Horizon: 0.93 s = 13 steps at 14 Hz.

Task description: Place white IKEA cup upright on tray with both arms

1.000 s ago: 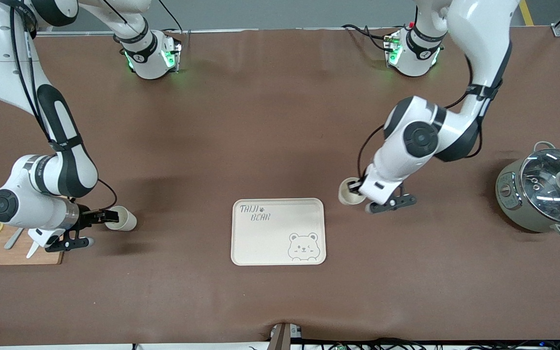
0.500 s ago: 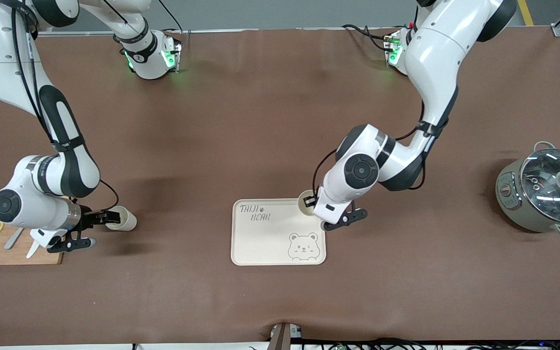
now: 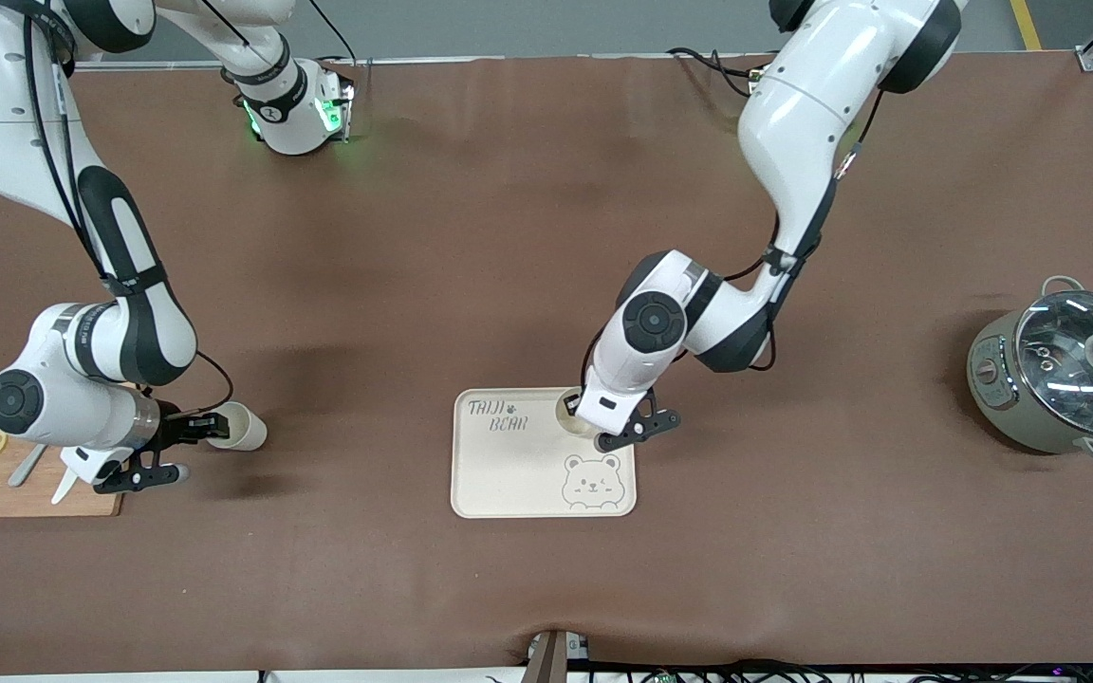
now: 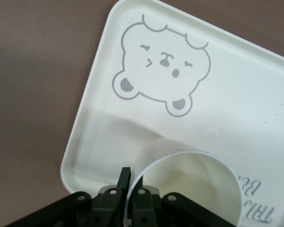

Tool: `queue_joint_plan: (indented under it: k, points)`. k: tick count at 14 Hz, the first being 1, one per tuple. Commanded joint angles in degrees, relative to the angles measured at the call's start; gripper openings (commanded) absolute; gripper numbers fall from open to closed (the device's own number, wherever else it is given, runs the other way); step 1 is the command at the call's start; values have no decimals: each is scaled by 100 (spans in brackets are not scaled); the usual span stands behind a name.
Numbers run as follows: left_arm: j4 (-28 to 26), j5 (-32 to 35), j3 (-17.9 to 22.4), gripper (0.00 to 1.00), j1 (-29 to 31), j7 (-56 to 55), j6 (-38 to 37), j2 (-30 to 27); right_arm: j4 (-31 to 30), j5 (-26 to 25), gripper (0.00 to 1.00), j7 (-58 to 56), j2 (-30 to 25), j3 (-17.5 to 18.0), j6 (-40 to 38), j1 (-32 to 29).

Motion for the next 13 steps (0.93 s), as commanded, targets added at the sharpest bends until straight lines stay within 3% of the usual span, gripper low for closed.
queue_joint_plan:
  k: [1,3,4,5,9,11,13]
  points:
    - [211,12,293,0,-247,-135,144,204,36,81,24,-25,-13,-25,-9,80]
    - [211,12,293,0,-247,-100,188,257,45,81,0,-34,-13,-25,-9,80]
    - [202,3,293,32,-204,-82,188,248,45,81,0,-34,-13,-25,-9,62]
    - [202,21,293,99,-195,-82,188,240,45,81,0,-34,-13,-25,-9,53]
    - [193,-14,311,100,-256,-205,118,143,71,81,0,1,-65,-8,-43,79]
    - [202,-14,311,100,-248,-214,-57,73,394,194,0,80,-101,141,-603,97]
    - [202,-23,284,100,-230,-197,-381,-76,886,615,0,579,-109,177,-1376,175]
